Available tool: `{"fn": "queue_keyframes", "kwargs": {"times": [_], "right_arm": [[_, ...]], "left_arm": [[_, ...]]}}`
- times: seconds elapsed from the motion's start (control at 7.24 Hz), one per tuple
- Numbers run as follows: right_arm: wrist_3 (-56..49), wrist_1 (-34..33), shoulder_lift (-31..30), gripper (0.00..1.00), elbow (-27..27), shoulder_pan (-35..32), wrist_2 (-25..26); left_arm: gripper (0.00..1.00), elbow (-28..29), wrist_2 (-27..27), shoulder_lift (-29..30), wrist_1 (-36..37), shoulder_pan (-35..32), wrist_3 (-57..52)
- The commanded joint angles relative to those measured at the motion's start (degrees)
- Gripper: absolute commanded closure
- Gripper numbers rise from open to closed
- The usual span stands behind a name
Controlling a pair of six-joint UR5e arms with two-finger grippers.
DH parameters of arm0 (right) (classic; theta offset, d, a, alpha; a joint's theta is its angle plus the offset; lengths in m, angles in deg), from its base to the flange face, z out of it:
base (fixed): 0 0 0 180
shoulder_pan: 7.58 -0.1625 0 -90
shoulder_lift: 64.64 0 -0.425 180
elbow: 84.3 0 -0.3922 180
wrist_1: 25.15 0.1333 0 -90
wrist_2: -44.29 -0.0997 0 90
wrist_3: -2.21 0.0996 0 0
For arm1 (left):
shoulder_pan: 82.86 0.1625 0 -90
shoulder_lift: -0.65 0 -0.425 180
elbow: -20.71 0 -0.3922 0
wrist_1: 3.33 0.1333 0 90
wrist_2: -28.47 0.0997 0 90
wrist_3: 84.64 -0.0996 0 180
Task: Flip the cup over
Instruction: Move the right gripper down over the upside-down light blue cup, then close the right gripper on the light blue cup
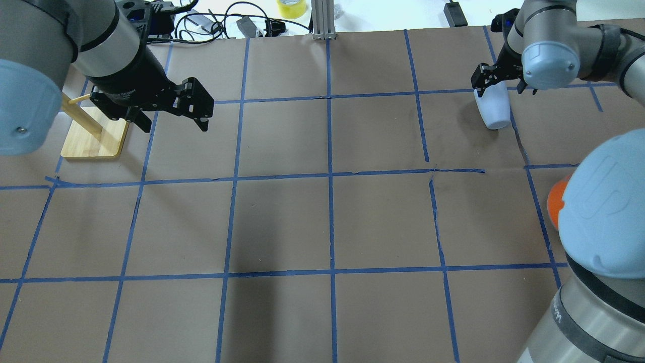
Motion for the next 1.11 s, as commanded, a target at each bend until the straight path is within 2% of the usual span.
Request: {"fn": "queue_keyframes", "kwargs": {"times": [0.0, 0.83, 0.97], "right_arm": [[-0.03, -0.74, 2.86, 0.00, -0.13, 0.43, -0.29], [-0.12, -4.78, 5.51, 0.00, 0.13, 0.43, -0.30], [-0.12, -5.30, 6.12, 0.10, 0.13, 0.43, -0.30]], "left_arm": [[0.00, -0.01, -0.17, 0.14, 0.05, 0.08, 0.07], [0.00, -0.01, -0.25, -0.03, 0.05, -0.01, 0.07], [0.00, -0.01, -0.17, -0.03, 0.05, -0.01, 0.07]]}}
